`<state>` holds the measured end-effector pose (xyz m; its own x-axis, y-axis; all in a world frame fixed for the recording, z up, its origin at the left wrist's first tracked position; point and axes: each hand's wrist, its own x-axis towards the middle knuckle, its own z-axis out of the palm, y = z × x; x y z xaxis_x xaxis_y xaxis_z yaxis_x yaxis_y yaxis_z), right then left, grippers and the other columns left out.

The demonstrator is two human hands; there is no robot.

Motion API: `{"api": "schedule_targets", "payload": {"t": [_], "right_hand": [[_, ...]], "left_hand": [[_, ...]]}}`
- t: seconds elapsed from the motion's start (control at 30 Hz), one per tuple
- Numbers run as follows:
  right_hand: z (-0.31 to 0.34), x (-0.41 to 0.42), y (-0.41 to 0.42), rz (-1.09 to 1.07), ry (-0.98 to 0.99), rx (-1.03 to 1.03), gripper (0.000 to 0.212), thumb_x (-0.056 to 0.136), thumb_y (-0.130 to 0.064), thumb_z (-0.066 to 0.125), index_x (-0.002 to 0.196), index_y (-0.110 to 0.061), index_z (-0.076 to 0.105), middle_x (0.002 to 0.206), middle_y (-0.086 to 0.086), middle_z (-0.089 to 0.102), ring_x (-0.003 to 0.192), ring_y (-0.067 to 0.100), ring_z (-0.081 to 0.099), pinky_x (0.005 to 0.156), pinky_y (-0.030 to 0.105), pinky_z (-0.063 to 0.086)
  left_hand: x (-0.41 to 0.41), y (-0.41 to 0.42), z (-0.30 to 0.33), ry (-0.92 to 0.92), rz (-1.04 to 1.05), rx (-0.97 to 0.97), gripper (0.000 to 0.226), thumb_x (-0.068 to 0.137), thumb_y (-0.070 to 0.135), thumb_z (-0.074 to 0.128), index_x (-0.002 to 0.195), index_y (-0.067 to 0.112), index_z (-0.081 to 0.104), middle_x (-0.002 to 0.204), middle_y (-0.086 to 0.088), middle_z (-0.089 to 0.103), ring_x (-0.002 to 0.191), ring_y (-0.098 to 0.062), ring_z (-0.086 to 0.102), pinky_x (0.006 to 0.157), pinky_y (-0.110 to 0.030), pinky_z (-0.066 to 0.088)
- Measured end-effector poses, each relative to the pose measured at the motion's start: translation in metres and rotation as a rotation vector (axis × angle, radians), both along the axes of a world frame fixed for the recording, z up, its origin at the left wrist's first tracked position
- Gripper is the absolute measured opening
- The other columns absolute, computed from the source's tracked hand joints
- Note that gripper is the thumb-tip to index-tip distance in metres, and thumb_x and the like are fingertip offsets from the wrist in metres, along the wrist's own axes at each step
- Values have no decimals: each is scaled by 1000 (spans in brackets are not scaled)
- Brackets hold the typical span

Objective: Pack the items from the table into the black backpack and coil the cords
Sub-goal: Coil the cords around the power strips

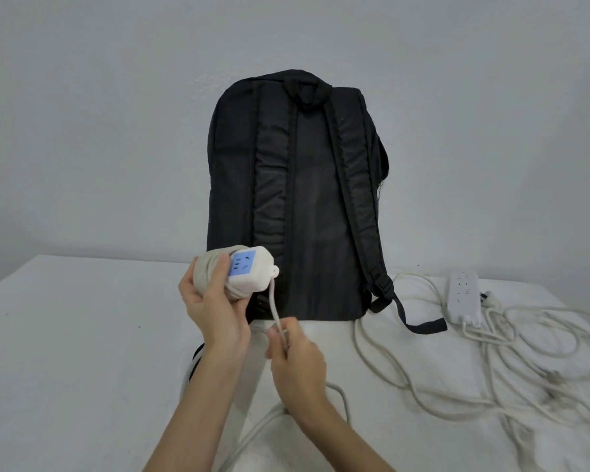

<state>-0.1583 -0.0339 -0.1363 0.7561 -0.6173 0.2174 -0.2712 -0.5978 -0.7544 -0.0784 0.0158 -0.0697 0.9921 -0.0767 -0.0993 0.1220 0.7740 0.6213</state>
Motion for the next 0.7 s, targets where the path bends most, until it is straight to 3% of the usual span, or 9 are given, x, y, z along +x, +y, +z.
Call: {"api": "schedule_targets", "payload": {"t": [0.1,0.17,0.27,0.33,0.47,0.6,0.7], "right_hand": [[-2,-9,-3,124,177,-199,31,101,-38,27,126,-27,43,94,4,67,86,24,61,68,33,42],[8,-12,-7,204,182,-419,33,101,-35,28,126,-25,47,88,6,68,80,25,62,59,28,31],[23,-13,-16,156,61,-790,31,85,-37,36,78,-27,65,43,-6,53,35,10,50,41,21,14],[31,-11,-24,160,-18,-907,33,81,-38,36,62,-28,61,36,-6,47,29,11,43,37,19,13],[57,-15,-47,228,-226,-993,38,85,-37,41,55,-20,58,42,-6,50,34,14,45,35,18,25],[75,-15,-68,238,-328,-985,39,82,-44,50,53,-21,57,43,-6,50,39,12,45,40,20,21],[90,-17,-79,206,-423,-886,47,74,-59,58,50,-20,57,41,-7,47,38,7,37,43,19,24]], "left_hand": [[3,2,-3,6,8,-7,35,83,6,66,110,17,47,105,-3,58,91,-20,64,76,-40,56],[2,0,-5,-12,8,4,34,81,3,67,105,20,49,108,-2,58,94,-21,63,78,-40,56],[-3,-5,-10,-144,54,54,37,79,1,71,102,24,52,105,5,59,95,-15,62,79,-35,55],[-5,-8,-15,-363,142,231,43,73,7,76,104,26,53,105,11,58,100,-10,60,86,-30,52],[-7,-11,-23,-646,124,469,49,69,15,75,110,26,51,112,9,55,107,-4,54,91,-19,46],[-2,-8,-26,-816,-9,534,49,69,27,76,114,25,54,116,-5,57,109,-20,57,94,-36,49],[-1,-4,-21,-788,-185,481,52,66,29,76,114,25,56,112,2,61,106,-20,60,91,-36,51]]}}
